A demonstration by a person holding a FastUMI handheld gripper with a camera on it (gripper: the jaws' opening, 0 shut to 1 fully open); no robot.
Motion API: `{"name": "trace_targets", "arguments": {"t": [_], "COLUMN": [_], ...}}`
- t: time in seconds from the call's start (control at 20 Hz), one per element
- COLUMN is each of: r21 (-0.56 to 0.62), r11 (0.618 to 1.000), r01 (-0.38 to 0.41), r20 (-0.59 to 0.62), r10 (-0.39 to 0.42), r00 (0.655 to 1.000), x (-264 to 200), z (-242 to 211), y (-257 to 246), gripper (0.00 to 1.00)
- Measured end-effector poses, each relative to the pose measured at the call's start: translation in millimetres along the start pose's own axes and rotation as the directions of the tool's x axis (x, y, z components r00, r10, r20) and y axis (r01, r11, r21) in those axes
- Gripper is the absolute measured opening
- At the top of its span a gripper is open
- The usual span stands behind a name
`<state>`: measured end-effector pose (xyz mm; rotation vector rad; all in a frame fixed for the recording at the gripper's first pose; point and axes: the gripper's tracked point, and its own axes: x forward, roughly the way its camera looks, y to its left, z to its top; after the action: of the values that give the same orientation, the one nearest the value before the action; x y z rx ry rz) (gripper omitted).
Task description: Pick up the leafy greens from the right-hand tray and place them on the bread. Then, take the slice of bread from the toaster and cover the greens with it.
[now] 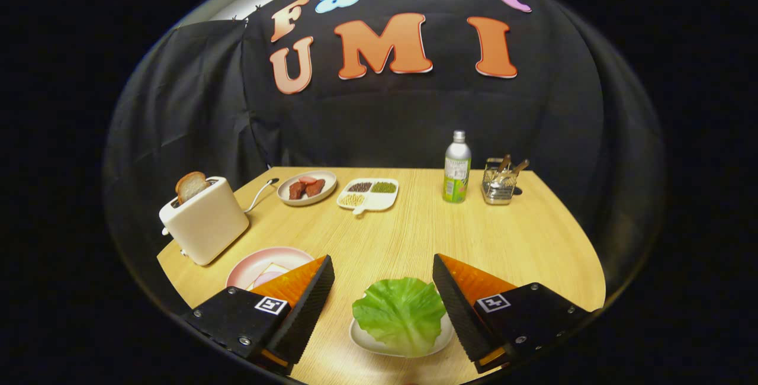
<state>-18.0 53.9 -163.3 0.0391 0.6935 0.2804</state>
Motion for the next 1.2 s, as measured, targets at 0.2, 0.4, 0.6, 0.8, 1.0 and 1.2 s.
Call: {"name": "trace_targets", "arguments": {"t": [0.2, 0.4, 0.6, 0.8, 1.0, 1.2], "r21": [0.022, -0.009, -0.038, -0.039, -0.061, -0.128], "r11": [0.999, 0.999, 0.999, 0.998, 0.998, 0.992], "r01": [-0.040, -0.039, -0.036, -0.056, -0.027, 0.008], "r20": [-0.130, -0.272, -0.336, -0.385, -0.394, -0.382], "r10": [0.043, 0.035, 0.022, 0.037, 0.000, -0.057], "r00": [0.991, 0.962, 0.942, 0.922, 0.919, 0.922], "x": [14.6, 29.8, 38.4, 44.2, 50.6, 53.8], "z": [-31.3, -69.5, -88.6, -103.7, -110.2, -111.6], "y": [-3.7, -14.1, -18.8, -16.8, -23.9, -26.9], "gripper": [1.00, 1.00, 1.00, 0.97, 0.86, 0.59]}}
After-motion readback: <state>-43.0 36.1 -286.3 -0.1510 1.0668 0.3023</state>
